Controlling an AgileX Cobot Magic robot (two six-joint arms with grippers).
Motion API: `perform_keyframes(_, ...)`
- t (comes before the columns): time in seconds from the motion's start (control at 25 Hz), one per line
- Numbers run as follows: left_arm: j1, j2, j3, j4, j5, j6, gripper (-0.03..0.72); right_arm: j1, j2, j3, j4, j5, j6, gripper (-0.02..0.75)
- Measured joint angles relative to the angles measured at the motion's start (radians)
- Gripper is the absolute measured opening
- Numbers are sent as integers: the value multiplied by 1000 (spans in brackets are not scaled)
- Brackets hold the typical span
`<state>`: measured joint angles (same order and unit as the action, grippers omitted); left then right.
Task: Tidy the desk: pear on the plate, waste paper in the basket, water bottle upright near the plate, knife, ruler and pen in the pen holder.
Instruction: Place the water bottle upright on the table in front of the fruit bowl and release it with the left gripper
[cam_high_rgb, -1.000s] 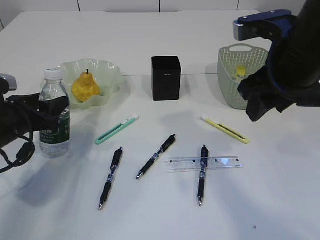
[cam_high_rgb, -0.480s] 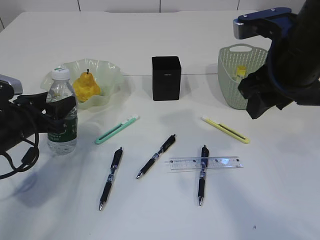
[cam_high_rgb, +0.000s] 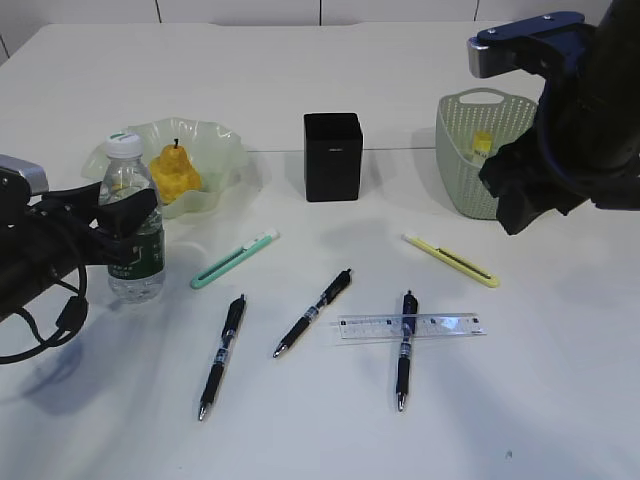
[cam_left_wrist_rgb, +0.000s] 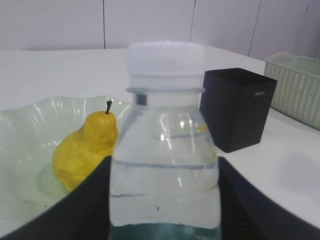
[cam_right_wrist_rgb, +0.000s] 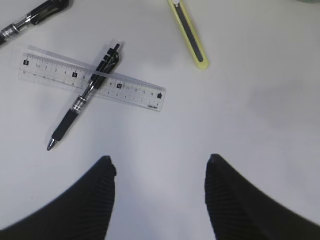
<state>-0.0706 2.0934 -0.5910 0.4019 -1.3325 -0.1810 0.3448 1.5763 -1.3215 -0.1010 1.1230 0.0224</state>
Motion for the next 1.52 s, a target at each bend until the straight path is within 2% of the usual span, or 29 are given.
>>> perform_keyframes(0.12,0,5,-6,0,0,0,384,0,0,0,0,-6,0,428)
perform_keyframes(0.4,0,20,-6,-11,0,-4,475,0,0,0,0,-7,0,429)
perform_keyframes(1.08,0,35,12,-53,9,-2,501,0,0,2,-23,-7,0,428)
perform_keyframes(1.28,0,29,25,-55,122,0,529,0,0,2,-29,-5,0,428)
perform_keyframes(1.52,0,6,27,-55,171,6,567,0,0,2,-30,-5,0,428)
